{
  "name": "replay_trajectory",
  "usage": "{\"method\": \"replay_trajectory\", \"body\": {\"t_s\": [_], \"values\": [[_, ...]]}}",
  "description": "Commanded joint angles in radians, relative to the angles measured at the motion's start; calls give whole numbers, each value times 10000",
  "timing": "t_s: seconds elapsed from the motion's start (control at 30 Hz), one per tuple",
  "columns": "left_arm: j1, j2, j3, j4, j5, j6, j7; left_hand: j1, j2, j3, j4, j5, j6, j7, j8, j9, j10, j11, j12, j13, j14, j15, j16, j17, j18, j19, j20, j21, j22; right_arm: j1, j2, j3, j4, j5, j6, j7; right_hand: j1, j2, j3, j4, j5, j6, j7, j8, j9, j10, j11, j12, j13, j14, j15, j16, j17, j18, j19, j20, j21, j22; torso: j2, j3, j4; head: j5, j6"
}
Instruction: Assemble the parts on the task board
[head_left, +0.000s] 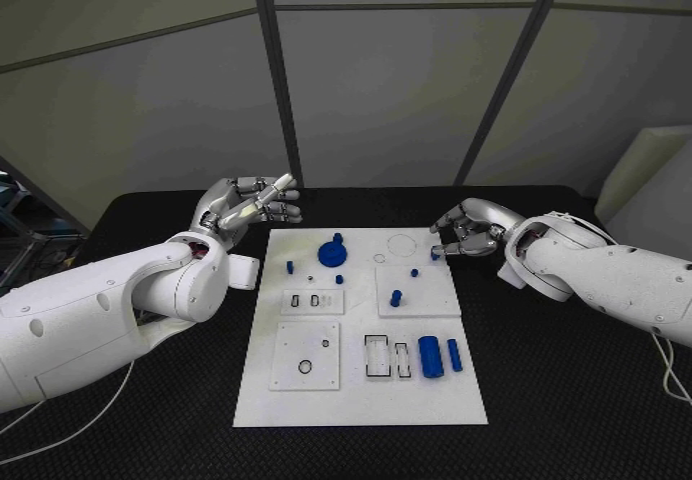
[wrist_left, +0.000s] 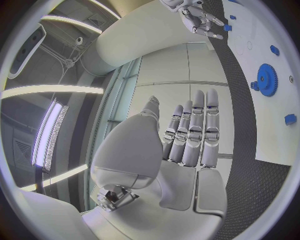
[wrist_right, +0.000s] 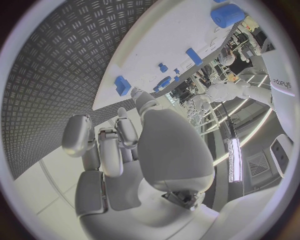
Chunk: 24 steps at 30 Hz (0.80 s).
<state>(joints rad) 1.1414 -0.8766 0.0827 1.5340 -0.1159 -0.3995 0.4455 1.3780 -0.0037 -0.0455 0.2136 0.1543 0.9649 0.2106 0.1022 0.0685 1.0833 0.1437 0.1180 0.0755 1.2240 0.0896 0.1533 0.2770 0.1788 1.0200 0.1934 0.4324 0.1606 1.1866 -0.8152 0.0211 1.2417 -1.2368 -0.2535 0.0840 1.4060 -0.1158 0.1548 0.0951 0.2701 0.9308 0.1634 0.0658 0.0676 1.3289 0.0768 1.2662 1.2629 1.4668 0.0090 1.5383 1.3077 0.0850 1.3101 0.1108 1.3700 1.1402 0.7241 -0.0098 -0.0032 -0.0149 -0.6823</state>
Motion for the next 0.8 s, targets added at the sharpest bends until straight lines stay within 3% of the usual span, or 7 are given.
{"method": "replay_trajectory", "body": {"t_s": [0.03,0.6,0.8], "values": [[10,8,10,-14,-5,124,67,-7,88,-33,-24,-52,16,42,-44,0,19,84,-58,-13,-66,7,-50,10,33,-72,0,-68,-13,-9,-23,5,-14,-125,369,60,55,10,-21,-37,83,-61,-20,37,16,-46,-18,-51,-5,883,-69,-5,1978,26,-56,12,-47,-12,-4,-1,-4,-9,-15],[-3,29,9,-66,-5,133,51,-7,88,-33,-24,-52,16,42,-44,0,19,84,-58,-13,-66,7,-50,10,33,-72,0,-68,-13,-123,-7,4,-85,-129,569,74,-59,70,-68,22,174,56,-5,95,39,10,-7,13,56,882,-60,-9,1973,19,-36,16,-38,17,1,-3,0,4,-48],[-4,25,9,-74,-5,130,48,14,101,-43,-41,-52,24,40,-52,1,27,83,-66,-12,-62,5,-75,29,34,-73,1,-73,-18,-135,35,4,-154,-185,558,35,-18,193,-8,2,214,270,-12,187,71,44,-18,47,88,880,-68,-16,1964,13,-7,13,-24,53,0,-10,9,-30,-74]]}}
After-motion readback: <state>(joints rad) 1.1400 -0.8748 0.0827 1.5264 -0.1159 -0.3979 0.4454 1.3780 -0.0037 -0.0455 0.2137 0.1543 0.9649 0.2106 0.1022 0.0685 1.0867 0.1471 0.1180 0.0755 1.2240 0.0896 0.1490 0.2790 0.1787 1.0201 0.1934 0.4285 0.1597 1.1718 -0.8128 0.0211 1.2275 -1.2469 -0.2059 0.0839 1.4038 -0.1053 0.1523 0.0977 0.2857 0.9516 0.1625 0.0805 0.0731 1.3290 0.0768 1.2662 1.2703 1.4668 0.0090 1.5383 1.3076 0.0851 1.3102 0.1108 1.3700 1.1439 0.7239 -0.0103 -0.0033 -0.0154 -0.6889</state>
